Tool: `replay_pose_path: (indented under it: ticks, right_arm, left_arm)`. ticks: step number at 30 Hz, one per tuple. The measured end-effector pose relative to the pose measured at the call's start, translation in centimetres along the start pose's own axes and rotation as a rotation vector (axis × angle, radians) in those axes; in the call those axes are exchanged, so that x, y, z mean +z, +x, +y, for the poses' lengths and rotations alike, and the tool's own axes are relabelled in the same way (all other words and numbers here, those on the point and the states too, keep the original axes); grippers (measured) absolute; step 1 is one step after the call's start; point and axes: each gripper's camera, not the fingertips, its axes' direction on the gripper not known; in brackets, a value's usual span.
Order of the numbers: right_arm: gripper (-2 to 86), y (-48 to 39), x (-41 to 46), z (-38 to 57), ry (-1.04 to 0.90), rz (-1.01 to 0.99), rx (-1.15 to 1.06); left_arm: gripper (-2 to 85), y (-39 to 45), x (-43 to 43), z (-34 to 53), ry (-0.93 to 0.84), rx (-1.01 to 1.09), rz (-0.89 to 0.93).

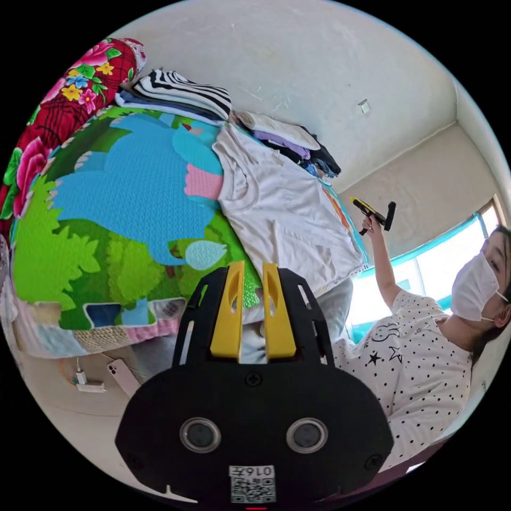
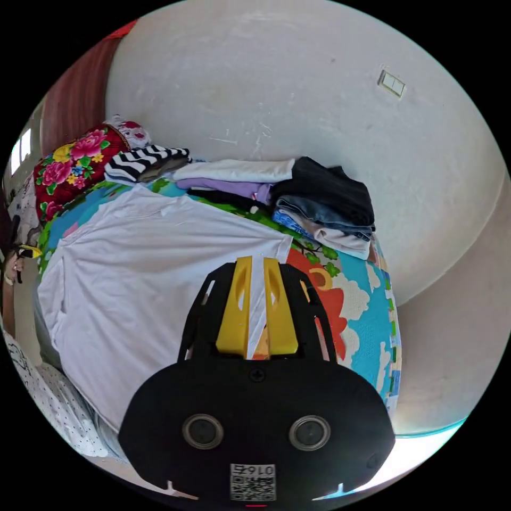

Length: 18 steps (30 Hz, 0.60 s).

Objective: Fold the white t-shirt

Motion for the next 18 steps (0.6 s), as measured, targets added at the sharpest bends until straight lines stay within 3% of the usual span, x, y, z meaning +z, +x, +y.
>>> replay_pose_path:
  ticks: [5,9,13,16,18]
  right_arm:
    - [0.7,0.3,-6.5,11.7,0.088,-0.285,0.154]
    - [0.5,0.1,-10.5,19.2,0.173,-0.288,0.226]
    - [0.4,0.3,-13.5,27.6,0.221,-0.17,0.35]
    - [1.0,1.1,-15.2,32.4,0.212,-0.224,0.453]
    - [1.8,0.9,-16.2,34.8,0.257,-0.273,0.485]
  left_arm:
    - [6.9,3.2,1.6,0.8,-0.088,0.047,0.054]
    - [3.1,5.8,1.4,1.2,-0.098,0.039,0.068]
    - [-0.5,9.1,-0.8,2.0,-0.082,0.072,-0.003]
    - [-0.8,12.2,-4.4,2.9,0.014,0.046,-0.029]
    - [-0.8,17.1,-6.6,3.4,0.101,0.097,-0.164]
